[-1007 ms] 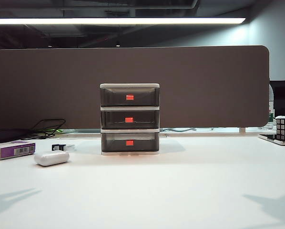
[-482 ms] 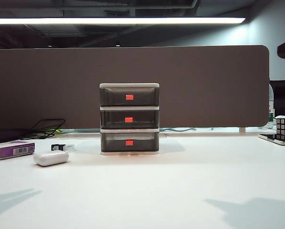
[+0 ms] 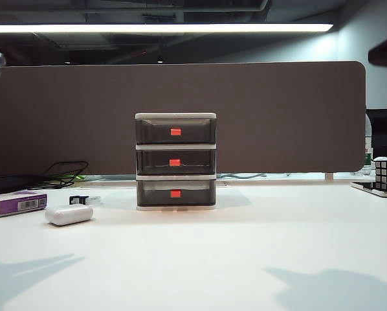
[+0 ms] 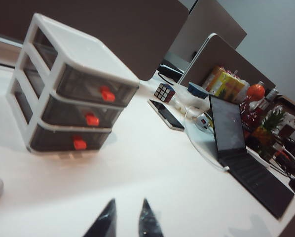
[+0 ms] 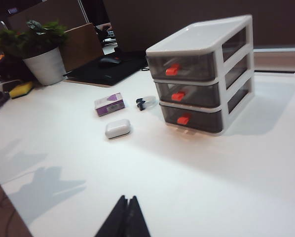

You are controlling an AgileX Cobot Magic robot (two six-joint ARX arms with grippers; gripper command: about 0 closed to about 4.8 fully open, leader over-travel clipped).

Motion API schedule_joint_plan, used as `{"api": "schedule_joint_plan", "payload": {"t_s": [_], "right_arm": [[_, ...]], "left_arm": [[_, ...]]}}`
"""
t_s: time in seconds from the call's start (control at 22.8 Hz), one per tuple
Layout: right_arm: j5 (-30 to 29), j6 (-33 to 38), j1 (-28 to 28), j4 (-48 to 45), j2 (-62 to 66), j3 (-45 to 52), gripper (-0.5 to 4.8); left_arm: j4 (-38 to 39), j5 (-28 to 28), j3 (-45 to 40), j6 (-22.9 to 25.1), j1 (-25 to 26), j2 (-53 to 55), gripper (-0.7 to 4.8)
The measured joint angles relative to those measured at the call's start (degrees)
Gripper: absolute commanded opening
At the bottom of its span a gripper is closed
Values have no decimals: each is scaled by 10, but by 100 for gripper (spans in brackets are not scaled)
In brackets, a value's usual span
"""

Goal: Open the second layer of the drawer on the table, pick up the earphone case on the table and put it in, and finally close the drawer.

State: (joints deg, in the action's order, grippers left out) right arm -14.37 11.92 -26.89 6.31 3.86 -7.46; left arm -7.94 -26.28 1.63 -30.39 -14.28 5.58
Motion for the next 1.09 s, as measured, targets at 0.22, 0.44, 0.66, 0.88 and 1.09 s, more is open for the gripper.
{"api": "schedule_joint_plan", "payload": {"t_s": [0.22, 0.44, 0.66, 0.88, 1.09], "right_arm": [[4, -32, 0, -71, 139, -38, -5], [-8, -34, 0, -161, 260, -76, -5], [-20, -47, 0, -204, 405, -143, -5], [-53, -48, 0, -255, 536, -226, -5], [-71, -72, 0, -264, 662, -333, -5]], "left_arm": [[-117, 16, 46, 37, 0, 164, 68], [-276, 10, 47, 35, 0, 308, 68], [-360, 3, 46, 44, 0, 465, 108], [-476, 6, 47, 105, 0, 579, 162], [-491, -14, 96, 109, -1, 669, 161]]}}
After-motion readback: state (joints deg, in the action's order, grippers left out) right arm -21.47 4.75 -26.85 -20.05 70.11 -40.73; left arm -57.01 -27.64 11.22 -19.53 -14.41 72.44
